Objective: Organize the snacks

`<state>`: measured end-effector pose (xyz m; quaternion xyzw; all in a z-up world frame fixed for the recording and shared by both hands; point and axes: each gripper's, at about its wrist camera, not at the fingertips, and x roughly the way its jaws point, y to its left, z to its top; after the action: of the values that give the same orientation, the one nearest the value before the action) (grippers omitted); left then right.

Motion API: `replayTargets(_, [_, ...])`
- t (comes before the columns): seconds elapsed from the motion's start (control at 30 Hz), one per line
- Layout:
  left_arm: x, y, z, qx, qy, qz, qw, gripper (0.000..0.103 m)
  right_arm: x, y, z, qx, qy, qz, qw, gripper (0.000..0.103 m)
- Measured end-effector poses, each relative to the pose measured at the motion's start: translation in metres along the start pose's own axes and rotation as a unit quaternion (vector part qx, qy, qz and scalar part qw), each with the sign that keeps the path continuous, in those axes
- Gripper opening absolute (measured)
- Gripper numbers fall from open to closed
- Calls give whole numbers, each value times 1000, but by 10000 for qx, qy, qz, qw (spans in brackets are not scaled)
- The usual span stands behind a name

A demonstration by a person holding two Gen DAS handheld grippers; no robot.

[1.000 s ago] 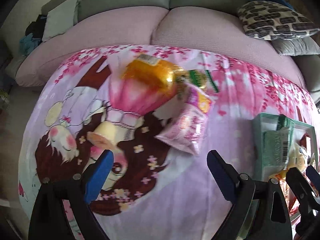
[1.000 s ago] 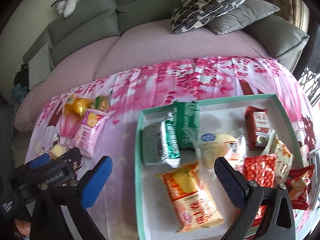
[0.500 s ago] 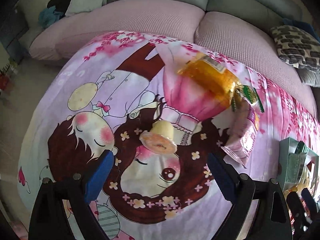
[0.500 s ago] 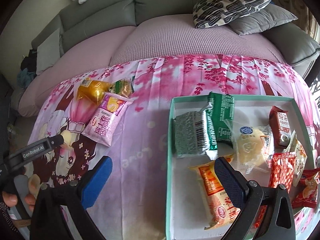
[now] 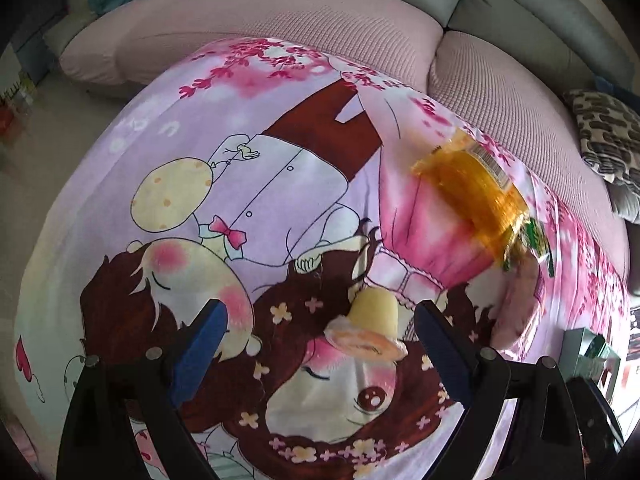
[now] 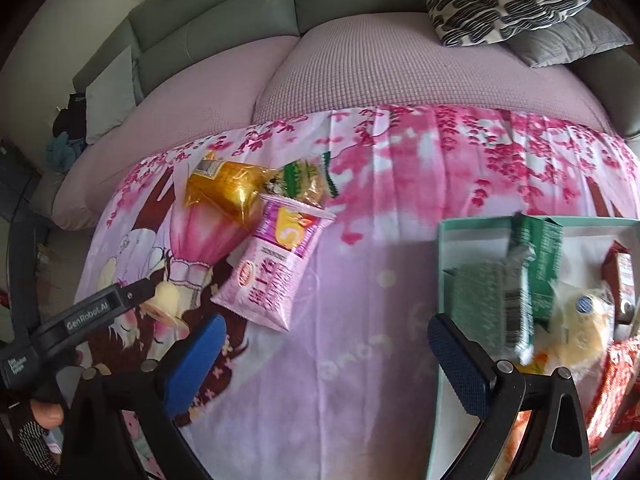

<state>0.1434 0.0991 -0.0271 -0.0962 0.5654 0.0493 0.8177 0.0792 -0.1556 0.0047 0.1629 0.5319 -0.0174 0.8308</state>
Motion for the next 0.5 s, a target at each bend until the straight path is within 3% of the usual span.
replayTargets(0.2, [12,-8,0,29,176,-195,9997,93,29,15,24,100,190,157,9996,93])
replayTargets(0.4, [20,-9,-5,-10,338,-309,9990,86,55,28,29,93,409,216,9989,84])
replayTargets(0.5, [23,-9,-8,-3,414,-370,9985,69,65,33,28,87,503,224,9984,78])
